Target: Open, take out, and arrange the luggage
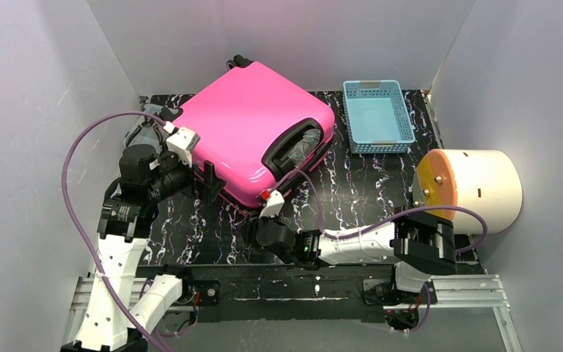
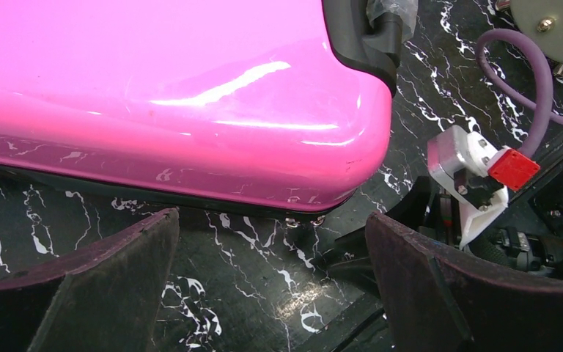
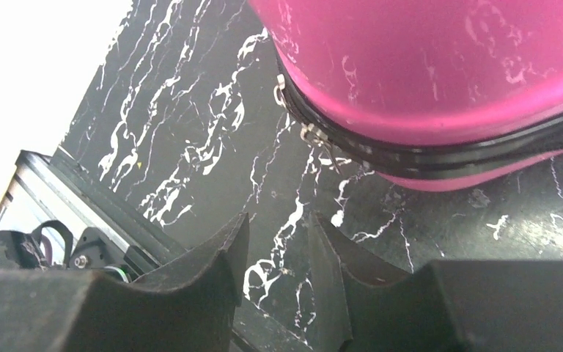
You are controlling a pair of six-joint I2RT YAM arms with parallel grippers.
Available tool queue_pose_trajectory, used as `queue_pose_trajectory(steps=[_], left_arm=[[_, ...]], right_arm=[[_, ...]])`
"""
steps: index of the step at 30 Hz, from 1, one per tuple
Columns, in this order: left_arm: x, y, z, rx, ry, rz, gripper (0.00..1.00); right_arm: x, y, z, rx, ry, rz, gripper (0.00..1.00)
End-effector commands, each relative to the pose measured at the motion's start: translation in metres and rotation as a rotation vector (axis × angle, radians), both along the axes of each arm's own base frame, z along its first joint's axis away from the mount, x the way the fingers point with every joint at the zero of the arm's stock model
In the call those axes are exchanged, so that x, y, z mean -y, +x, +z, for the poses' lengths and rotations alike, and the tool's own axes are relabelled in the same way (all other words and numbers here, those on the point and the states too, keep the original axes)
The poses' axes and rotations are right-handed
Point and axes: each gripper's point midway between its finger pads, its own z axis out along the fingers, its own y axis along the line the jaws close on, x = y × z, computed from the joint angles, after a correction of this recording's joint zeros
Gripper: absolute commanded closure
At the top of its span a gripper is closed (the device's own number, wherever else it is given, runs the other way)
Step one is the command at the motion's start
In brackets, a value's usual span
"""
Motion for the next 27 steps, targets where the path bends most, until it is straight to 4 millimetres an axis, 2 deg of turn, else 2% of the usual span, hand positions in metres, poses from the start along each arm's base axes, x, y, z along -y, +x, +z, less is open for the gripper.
queue_pose_trajectory(steps=[1, 9, 17, 21, 27], left_arm=[[0.005, -0.005, 0.01, 0.016, -0.024, -0.037, 0.02], [0.01, -0.008, 0.014, 0.017, -0.044, -0.058, 0.02], [0.009, -0.005, 0.017, 0.025, -0.043, -0.053, 0.02], [0.011, -0.005, 0.017, 0.024, -0.048, -0.061, 0.02], [0.01, -0.004, 0.018, 0.03, -0.041, -0.06, 0.02]], right_arm=[[-0.011, 0.021, 0.017, 0.023, 0.062, -0.069, 0.55], [-0.006, 0.037, 0.016, 0.114, 0.037, -0.104, 0.56], [0.001, 0.044, 0.01, 0.148, 0.04, -0.145, 0.51], [-0.002, 0.048, 0.014, 0.168, 0.061, -0.161, 0.56], [0.007, 0.06, 0.02, 0.195, 0.098, -0.254, 0.65]])
